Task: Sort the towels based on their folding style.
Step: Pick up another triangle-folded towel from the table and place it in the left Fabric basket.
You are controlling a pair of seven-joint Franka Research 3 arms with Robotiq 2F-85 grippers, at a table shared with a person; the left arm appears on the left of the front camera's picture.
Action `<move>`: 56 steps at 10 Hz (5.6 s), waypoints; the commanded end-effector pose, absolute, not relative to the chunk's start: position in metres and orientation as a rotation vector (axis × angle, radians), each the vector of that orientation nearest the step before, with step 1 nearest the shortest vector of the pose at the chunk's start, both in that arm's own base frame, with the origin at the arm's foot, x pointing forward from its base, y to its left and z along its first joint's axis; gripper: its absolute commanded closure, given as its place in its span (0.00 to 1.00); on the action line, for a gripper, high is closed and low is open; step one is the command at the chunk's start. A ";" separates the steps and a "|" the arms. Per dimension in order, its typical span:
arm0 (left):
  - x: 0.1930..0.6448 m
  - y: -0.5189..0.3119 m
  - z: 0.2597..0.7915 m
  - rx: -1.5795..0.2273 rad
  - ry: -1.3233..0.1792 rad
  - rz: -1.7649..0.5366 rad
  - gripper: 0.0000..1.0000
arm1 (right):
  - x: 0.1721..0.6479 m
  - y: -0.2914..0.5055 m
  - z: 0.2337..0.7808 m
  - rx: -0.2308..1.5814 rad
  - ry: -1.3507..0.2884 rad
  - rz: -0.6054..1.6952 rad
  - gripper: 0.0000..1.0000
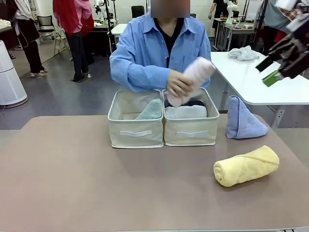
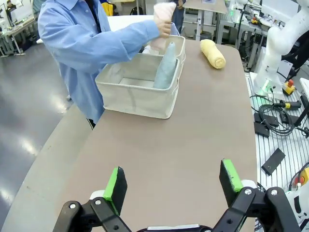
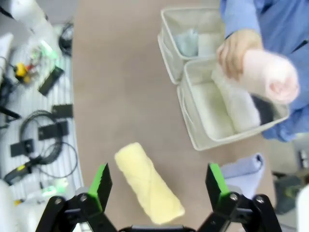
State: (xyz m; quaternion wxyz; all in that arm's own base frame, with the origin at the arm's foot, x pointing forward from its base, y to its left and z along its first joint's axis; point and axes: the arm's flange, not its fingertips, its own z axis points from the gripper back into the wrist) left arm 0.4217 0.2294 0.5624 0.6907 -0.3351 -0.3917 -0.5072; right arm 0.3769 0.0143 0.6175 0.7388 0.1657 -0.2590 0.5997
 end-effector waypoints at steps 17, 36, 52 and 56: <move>0.420 0.230 0.564 -0.757 -0.890 -1.131 0.00 | 0.405 -0.018 0.589 0.167 -0.368 1.378 0.00; 0.420 0.230 0.564 -0.757 -0.890 -1.131 0.00 | 0.542 0.052 0.562 -0.003 -0.147 1.392 0.00; 0.420 0.230 0.564 -0.757 -0.890 -1.131 0.00 | 0.637 0.046 0.450 0.119 -0.009 1.688 0.00; 0.420 0.230 0.564 -0.757 -0.890 -1.131 0.00 | 0.636 0.046 0.450 0.086 0.067 1.677 0.65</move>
